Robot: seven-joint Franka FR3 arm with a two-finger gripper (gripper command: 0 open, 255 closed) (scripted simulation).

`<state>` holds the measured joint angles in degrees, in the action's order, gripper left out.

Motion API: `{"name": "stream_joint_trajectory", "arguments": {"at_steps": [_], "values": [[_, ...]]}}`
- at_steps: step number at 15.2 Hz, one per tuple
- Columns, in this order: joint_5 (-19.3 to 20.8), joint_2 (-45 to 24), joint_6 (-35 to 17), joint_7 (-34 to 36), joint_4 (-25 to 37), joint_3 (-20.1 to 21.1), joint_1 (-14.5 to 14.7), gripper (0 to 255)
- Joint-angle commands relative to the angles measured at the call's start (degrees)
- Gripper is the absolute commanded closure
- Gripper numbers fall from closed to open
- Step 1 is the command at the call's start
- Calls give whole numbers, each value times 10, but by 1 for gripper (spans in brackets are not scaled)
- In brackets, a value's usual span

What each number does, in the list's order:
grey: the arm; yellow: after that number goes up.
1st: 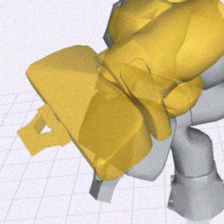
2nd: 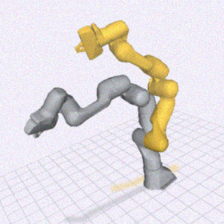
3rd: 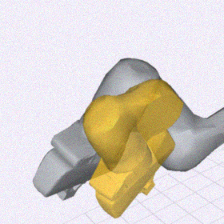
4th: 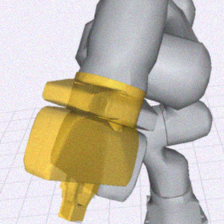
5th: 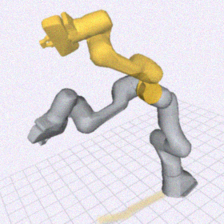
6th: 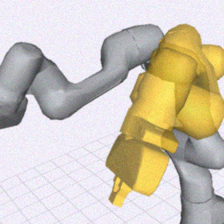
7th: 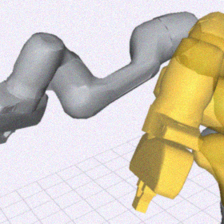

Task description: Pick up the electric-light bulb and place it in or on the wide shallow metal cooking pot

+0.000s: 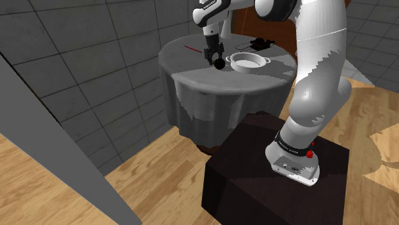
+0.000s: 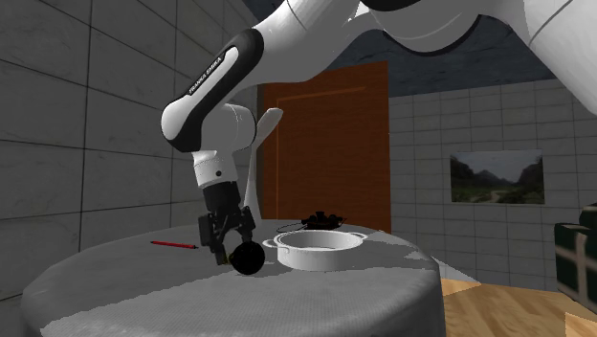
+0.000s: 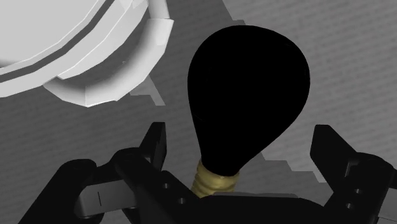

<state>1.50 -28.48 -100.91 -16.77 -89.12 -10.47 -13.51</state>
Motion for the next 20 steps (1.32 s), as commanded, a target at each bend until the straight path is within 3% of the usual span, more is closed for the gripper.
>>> {"name": "stream_joint_trajectory", "arguments": {"at_steps": [1,2,3,12,20], "values": [[0,0,0,0,0,0,0,0],[0,0,0,0,0,0,0,0],[0,0,0,0,0,0,0,255],[0,0,0,0,0,0,0,255],[3,19,52,-3,34,-2,1,255]]}}
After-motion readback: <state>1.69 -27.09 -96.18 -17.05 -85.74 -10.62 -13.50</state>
